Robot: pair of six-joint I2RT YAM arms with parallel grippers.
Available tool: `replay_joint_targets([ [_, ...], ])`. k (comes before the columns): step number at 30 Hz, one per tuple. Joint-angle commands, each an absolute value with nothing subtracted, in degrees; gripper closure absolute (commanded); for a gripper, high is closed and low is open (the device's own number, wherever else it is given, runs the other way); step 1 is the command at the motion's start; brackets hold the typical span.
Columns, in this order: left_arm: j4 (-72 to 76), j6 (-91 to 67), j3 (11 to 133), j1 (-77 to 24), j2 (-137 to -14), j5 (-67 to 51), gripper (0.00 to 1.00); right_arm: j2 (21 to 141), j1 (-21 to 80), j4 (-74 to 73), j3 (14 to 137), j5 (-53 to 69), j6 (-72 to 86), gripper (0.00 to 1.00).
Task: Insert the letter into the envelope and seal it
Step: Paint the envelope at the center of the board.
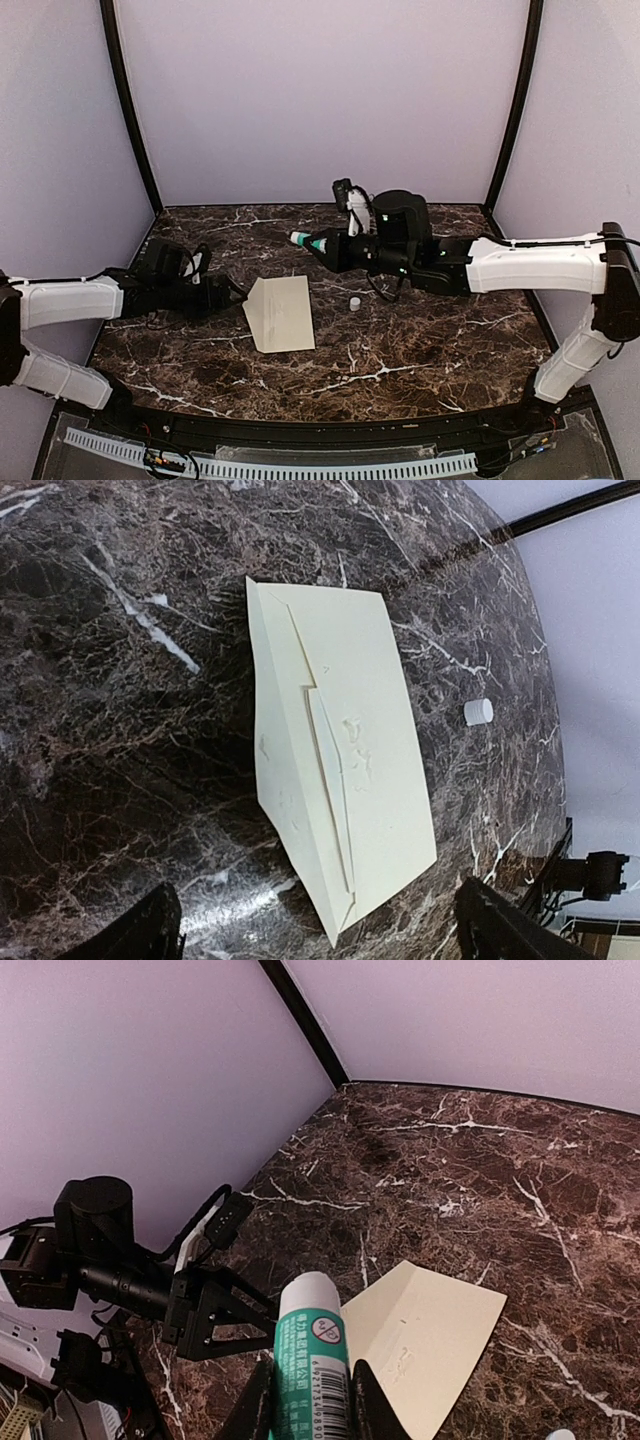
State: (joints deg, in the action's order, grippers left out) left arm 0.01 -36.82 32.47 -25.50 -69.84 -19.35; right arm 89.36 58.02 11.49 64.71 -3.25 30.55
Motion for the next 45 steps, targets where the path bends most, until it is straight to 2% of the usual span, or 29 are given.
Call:
replay_joint_targets([
  [1, 5.97, -38.41, 30.99, -25.31, -74.71, -23.86, 0.09, 91.42, 57.42, 11.43, 65.07, -1.66, 30.92, 0.89],
  [4, 9.03, -39.12, 31.13, -25.24, -78.03, -24.59, 0.23, 92.61, 57.29, 11.47, 65.42, -1.02, 30.93, 0.89],
  [13, 14.28, -40.58, 32.87, -25.14, -86.97, -27.79, 0.49, 94.69, 56.82, 11.17, 65.62, -0.26, 31.11, 0.89],
  [21, 16.35, -40.36, 34.89, -25.11, -91.26, -28.47, 0.6, 96.11, 56.66, 11.25, 65.65, 1.66, 31.74, 0.89],
  [23, 17.0, -40.3, 35.38, -25.13, -92.14, -28.94, 0.66, 96.29, 56.61, 11.33, 65.53, 1.68, 31.77, 0.89],
  [32, 8.26, -35.59, 41.58, -25.14, -94.2, -28.98, 0.99, 96.14, 56.67, 8.4, 64.5, 3.26, 30.88, 0.9],
  [45, -15.91, -12.07, 53.83, -25.93, -99.72, -37.01, 1.0, 96.06, 56.69, 5.79, 59.92, 9.85, 30.07, 0.9],
])
